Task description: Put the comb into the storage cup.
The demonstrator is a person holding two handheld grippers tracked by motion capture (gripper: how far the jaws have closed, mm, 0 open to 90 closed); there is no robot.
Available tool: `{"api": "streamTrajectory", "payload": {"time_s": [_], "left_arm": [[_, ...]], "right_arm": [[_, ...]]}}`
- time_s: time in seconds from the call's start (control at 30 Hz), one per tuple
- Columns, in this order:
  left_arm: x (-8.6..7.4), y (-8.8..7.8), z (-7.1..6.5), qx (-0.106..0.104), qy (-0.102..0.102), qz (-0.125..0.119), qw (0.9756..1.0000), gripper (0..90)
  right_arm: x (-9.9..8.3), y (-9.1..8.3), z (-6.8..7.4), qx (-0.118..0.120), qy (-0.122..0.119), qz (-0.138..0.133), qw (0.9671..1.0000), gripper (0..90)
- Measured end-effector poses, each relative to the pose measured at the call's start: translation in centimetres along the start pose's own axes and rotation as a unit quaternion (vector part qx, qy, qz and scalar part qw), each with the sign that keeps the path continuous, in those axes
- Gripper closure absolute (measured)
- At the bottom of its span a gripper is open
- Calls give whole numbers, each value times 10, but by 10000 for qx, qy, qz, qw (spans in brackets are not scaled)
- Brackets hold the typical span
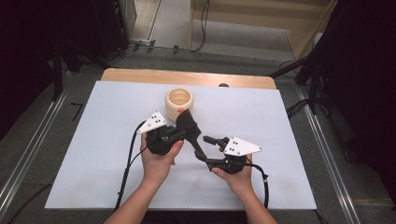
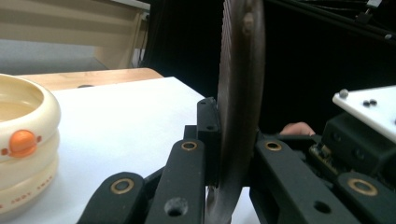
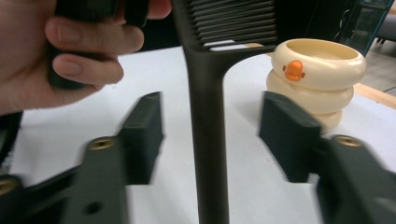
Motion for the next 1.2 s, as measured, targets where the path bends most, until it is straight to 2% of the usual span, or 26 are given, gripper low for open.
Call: {"api": "streamTrajectory", "payload": {"time_s": [0.17,0.23,0.37,0.5,0.6,0.87,0.9,1.07,1.2], "left_arm": [[2,-3,1,48,156,-14,9999,862],[2,-4,2,45,180,10,9998,862],[3,-6,4,43,227,38,9997,862],[5,-8,7,65,235,61,9997,862],[7,-9,9,78,235,44,9997,862],[12,-13,13,103,246,10,9996,862],[13,-14,15,112,214,8,9997,862],[15,-16,19,135,194,22,9997,862],[17,-16,21,144,187,-7,9997,862]], "right_arm": [[0,-4,-5,-66,172,9,9998,8],[-1,-6,-6,-1,264,-31,9996,0],[-2,-12,-12,-164,371,-107,9991,0],[-8,-17,-18,-291,308,-39,9991,0],[-12,-24,-23,-378,351,-52,9987,0],[-22,-42,-36,-604,426,-44,9973,0],[-26,-48,-40,-663,463,-33,9967,0],[-34,-62,-48,-817,419,11,9958,0],[-42,-74,-57,-922,553,0,9942,0]]}}
Point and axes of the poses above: each handheld gripper's, and its own axes: y roughly forward along the jaws, x roughly out of its top, z roughly to its left, the point moved 7 cm from there along y, roughly forward along the jaws, and after that the axes turned 2 degrees about -x, right-handed, at the moved point
